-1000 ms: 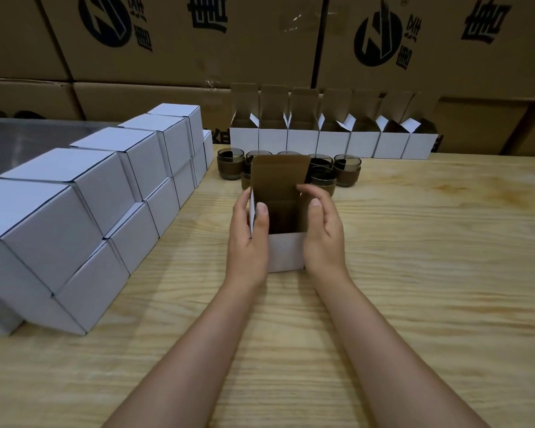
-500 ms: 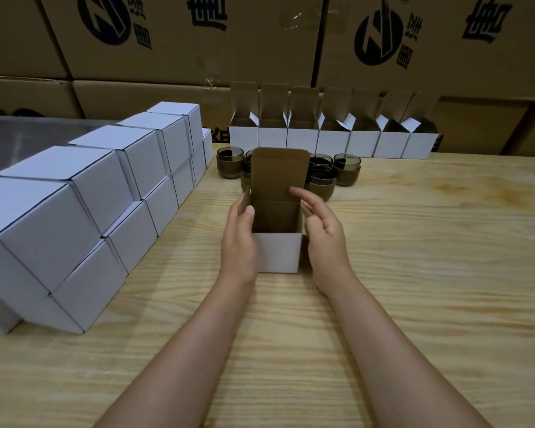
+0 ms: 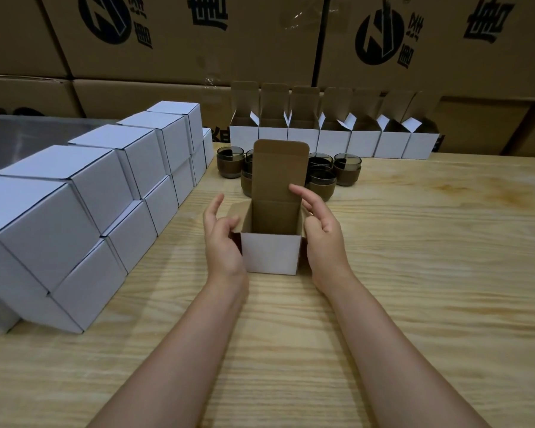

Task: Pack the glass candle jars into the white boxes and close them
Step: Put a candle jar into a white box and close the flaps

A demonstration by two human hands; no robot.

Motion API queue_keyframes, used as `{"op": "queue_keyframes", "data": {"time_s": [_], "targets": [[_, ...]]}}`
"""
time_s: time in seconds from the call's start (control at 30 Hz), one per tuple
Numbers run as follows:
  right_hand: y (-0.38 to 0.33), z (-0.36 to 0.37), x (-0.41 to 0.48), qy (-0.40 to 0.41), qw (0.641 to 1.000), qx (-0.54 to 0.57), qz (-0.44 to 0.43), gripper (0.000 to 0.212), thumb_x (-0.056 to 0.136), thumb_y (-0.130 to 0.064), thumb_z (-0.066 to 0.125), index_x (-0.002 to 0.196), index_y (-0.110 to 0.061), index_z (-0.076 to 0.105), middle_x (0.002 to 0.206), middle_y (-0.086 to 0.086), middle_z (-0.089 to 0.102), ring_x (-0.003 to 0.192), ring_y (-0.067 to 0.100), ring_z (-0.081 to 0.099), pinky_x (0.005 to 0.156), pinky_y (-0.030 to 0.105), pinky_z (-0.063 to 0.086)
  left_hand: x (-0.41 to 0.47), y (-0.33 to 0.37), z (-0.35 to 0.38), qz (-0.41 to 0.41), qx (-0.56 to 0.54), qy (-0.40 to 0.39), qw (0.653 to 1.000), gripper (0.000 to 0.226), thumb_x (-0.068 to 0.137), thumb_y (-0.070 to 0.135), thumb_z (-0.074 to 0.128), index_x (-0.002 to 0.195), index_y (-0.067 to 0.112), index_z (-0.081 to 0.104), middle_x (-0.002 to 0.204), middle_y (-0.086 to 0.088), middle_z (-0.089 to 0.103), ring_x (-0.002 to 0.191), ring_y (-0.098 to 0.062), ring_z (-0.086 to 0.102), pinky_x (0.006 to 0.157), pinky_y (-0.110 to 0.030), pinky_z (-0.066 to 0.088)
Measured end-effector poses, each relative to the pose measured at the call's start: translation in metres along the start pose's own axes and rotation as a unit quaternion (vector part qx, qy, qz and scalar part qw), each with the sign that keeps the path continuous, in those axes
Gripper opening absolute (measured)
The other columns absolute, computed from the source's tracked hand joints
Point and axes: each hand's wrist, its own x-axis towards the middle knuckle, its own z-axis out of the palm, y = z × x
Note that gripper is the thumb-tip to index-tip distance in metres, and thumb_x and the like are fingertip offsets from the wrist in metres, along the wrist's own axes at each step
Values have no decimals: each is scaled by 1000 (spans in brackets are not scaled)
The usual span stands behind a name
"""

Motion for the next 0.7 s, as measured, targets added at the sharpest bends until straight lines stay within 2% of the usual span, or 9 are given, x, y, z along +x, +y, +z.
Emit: {"op": "queue_keyframes", "data": {"time_s": [0.1, 0.17, 0.2, 0.27, 0.33, 0.4, 0.5, 0.6, 0.7], "targets": [[-2, -1, 0, -4, 1000, -16, -3, 54, 79, -16, 31, 105, -54, 59, 121, -25, 54, 122, -7, 45, 100, 21, 44, 2, -2, -3, 15, -16, -34, 999, 41, 72, 21, 41, 92, 41, 71, 112, 9, 67, 111, -16, 61, 88, -38, 53], [-2, -3, 1, -7, 1000, -14, -7, 55, 86, -8, 31, 106, -51, 59, 116, -29, 54, 112, -16, 48, 88, 10, 46, 4, -4, -3, 9, -39, -45, 998, 40, 70, 19, 40, 87, 31, 75, 109, -3, 70, 107, -28, 63, 87, -45, 54], [-2, -4, 2, -8, 1000, -12, -6, 57, 89, -4, 31, 107, -50, 60, 115, -27, 55, 110, -14, 50, 86, 12, 49, 4, -4, -3, 3, -51, -47, 998, 40, 68, 18, 40, 85, 28, 76, 110, -9, 69, 108, -34, 62, 89, -49, 53], [-1, -6, 4, -13, 1000, -13, 5, 56, 92, -2, 30, 111, -46, 58, 121, -18, 57, 116, -2, 52, 95, 26, 51, 6, -5, -3, -4, -66, -50, 997, 42, 65, 17, 40, 83, 26, 76, 109, -13, 69, 107, -37, 61, 84, -49, 53], [-1, -8, 6, -17, 999, -21, 18, 53, 92, -2, 31, 120, -39, 57, 131, -8, 55, 123, 8, 49, 103, 38, 46, 6, -6, -3, 1, -66, -56, 996, 43, 64, 16, 39, 83, 27, 76, 106, -9, 70, 104, -34, 62, 77, -43, 55], [-1, -9, 7, -22, 999, -26, 24, 51, 91, -5, 31, 126, -31, 57, 135, -4, 54, 125, 11, 48, 105, 43, 43, 6, -7, -3, 9, -63, -64, 996, 43, 66, 17, 39, 84, 27, 76, 104, -3, 71, 107, -31, 62, 79, -42, 55], [-1, -9, 5, -23, 999, -21, 17, 51, 82, -20, 33, 125, -29, 58, 132, -5, 56, 125, 10, 48, 107, 39, 42, 5, -8, -4, 6, -63, -62, 996, 42, 68, 17, 39, 84, 26, 77, 98, 5, 73, 109, -26, 62, 83, -39, 55], [3, -9, 1, -38, 999, 9, -2, 42, 84, -33, 43, 123, -32, 57, 129, -11, 56, 124, 6, 49, 104, 30, 43, 5, -6, -4, 4, -79, -77, 994, 46, 76, 8, 35, 86, 23, 77, 104, -4, 72, 109, -31, 62, 87, -43, 54], [6, -9, 1, -45, 999, 10, -19, 41, 82, -28, 50, 122, -34, 56, 130, -8, 56, 123, 8, 50, 105, 32, 43, 12, -2, -11, -45, -117, -111, 986, 49, 80, 2, 33, 99, 21, 74, 106, -10, 71, 91, -26, 68, 67, -34, 57]]}}
